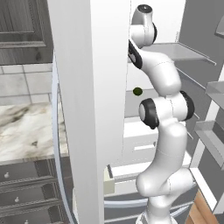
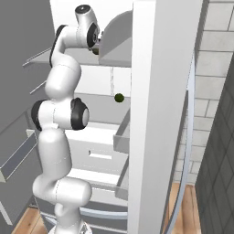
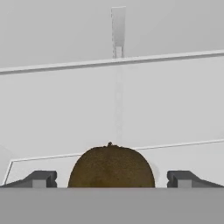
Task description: Pick up the tangerine and kiwi from the fridge and place one fruit on each plate on the dining counter.
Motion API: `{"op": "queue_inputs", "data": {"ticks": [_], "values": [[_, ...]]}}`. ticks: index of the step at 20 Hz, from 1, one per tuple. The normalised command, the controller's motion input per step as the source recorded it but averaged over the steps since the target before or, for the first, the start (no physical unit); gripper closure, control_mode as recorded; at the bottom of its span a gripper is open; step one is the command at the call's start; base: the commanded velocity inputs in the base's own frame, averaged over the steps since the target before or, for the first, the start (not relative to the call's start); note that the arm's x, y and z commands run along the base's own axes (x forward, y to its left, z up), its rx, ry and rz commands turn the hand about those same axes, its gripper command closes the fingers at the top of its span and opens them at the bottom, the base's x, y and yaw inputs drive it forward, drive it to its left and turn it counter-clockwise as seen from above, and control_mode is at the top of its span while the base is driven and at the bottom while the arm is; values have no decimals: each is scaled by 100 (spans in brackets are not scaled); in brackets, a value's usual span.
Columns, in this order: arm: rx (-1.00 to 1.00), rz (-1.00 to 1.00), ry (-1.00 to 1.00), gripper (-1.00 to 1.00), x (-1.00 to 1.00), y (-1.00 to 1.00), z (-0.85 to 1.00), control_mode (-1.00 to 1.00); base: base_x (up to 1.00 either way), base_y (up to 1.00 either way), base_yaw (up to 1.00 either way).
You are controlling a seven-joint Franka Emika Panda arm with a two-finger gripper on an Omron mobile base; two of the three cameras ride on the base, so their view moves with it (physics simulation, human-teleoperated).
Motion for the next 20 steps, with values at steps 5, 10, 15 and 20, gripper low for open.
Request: {"op": "queue_inputs", "data": {"ticks": [5, 10, 15, 20], "values": [[0, 0, 3, -100, 0, 0, -24, -100, 0, 0, 0], [0, 0, 0, -100, 0, 0, -4, -100, 0, 0, 0], [0, 0, 0, 100, 0, 0, -1, -100, 0, 0, 0], [0, 0, 0, 100, 0, 0, 0, -100, 0, 0, 0]]}}
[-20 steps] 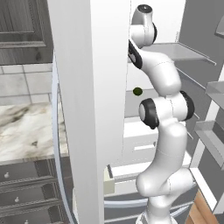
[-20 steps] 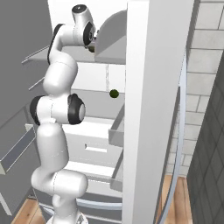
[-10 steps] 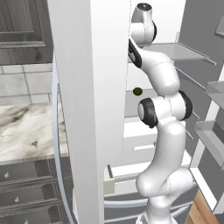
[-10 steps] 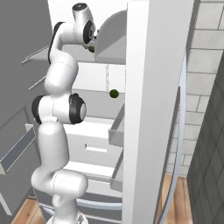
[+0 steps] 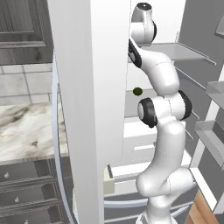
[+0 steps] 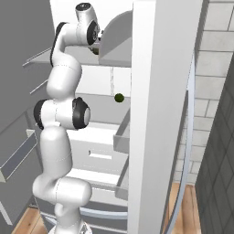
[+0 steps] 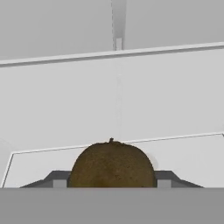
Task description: Pick up the tangerine and kiwi from the fridge and place one fruit on each plate on the dining counter.
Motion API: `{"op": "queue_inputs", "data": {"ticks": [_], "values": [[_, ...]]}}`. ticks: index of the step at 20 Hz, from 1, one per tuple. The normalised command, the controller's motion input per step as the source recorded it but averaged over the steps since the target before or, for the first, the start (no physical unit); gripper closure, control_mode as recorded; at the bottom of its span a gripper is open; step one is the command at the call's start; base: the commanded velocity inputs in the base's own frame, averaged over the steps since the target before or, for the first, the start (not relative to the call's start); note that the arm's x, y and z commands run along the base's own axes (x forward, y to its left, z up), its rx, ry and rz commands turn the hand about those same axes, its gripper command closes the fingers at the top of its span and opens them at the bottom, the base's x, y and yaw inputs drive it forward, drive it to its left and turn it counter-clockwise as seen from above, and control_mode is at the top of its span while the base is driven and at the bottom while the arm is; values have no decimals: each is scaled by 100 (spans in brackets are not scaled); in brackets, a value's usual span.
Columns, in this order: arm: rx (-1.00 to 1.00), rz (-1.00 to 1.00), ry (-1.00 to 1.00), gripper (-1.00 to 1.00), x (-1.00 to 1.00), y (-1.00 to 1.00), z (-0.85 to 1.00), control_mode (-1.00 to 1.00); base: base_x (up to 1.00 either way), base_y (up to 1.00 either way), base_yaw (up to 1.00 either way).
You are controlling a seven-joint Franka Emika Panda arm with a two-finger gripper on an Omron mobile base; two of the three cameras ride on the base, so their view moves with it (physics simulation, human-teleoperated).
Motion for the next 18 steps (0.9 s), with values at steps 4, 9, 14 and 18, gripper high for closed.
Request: {"op": "queue_inputs", "data": {"ticks": [4, 9, 14, 18], "values": [[0, 0, 0, 100, -11, 0, 0, -100, 0, 0, 0], [0, 0, -27, 100, -87, -2, -33, -100, 0, 0, 0], [0, 0, -25, 100, -82, 3, -29, -100, 0, 0, 0], [0, 0, -27, 100, -96, 3, -43, -100, 0, 0, 0]]}}
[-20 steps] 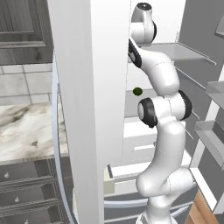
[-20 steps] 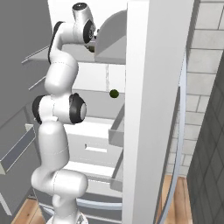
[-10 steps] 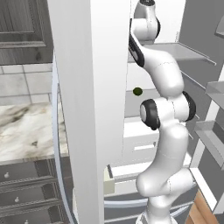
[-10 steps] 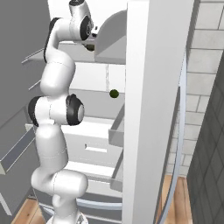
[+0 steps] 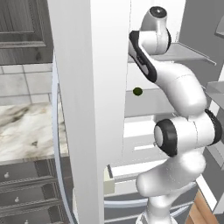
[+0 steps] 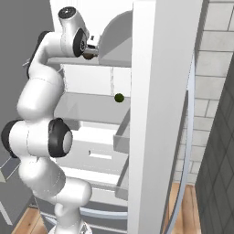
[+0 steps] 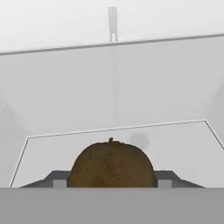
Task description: Pick up the tangerine and kiwi from the fridge and place one fruit on each plate on the dining counter.
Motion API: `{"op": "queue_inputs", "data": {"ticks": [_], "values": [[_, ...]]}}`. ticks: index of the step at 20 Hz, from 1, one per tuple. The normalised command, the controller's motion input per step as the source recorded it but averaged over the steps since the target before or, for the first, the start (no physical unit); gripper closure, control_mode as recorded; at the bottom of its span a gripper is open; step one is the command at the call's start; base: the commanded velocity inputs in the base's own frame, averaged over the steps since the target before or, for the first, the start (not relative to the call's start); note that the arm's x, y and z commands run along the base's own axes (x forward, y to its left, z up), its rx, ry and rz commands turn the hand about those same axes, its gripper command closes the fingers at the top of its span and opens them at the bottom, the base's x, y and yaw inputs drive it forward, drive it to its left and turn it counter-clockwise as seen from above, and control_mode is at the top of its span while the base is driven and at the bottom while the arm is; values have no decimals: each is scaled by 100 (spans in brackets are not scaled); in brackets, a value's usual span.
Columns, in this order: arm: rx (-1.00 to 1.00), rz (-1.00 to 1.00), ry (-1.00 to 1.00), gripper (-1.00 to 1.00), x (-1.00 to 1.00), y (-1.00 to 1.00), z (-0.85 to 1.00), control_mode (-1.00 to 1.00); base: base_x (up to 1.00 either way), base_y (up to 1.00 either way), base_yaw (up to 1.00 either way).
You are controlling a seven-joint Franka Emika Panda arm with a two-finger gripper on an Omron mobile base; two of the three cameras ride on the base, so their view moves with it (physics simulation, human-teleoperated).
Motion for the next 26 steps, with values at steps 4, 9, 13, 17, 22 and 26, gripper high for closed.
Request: {"op": "queue_inputs", "data": {"ticks": [4, 9, 13, 17, 22, 26], "values": [[0, 0, -20, 100, -100, 0, -15, -100, 0, 0, 0], [0, 0, -8, 100, -97, 0, 21, -100, 0, 0, 0], [0, 0, 0, 100, -96, 1, 12, -100, 0, 0, 0], [0, 0, 0, 100, -99, 0, 33, -100, 0, 0, 0], [0, 0, 14, 100, -72, 0, 25, -100, 0, 0, 0], [0, 0, 31, 100, -52, 0, 7, -100, 0, 0, 0]]}}
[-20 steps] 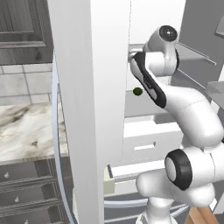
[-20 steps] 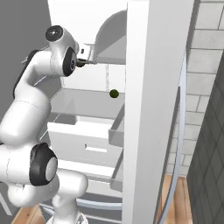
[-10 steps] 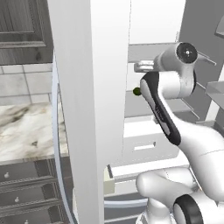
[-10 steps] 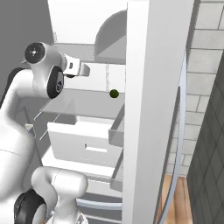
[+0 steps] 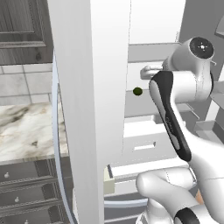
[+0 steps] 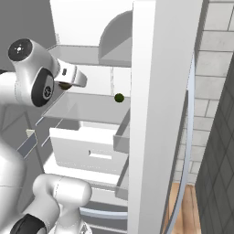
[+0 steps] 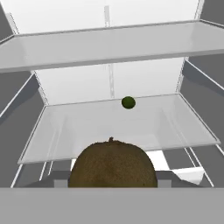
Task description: Pick up the tangerine and kiwi from the fridge and place one fruit on each plate on the dining counter.
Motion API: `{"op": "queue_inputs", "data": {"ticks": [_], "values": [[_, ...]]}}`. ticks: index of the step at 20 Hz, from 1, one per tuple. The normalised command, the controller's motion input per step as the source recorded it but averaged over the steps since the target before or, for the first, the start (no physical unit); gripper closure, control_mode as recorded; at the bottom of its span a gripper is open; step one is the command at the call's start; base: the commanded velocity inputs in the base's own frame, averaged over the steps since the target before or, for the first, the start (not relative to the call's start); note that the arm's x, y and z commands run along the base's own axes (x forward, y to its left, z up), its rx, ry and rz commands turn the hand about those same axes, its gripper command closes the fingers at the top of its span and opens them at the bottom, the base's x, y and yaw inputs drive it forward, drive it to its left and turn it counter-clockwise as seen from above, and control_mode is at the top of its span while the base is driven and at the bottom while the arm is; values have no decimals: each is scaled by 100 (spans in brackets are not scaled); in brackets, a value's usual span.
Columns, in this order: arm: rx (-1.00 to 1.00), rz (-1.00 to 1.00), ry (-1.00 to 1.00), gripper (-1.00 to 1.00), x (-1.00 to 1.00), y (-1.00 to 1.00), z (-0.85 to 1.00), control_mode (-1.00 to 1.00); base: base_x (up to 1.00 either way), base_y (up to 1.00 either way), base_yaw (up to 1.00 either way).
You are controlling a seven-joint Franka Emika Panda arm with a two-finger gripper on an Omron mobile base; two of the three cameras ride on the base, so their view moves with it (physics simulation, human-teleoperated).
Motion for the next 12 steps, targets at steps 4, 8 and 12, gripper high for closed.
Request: {"op": "queue_inputs", "data": {"ticks": [4, 8, 12], "values": [[0, 0, 30, 100, -32, 0, 1, -100, 0, 0, 0], [0, 0, 15, 100, -50, 0, -11, -100, 0, 0, 0], [0, 0, 14, 100, -35, 0, -26, -100, 0, 0, 0]]}}
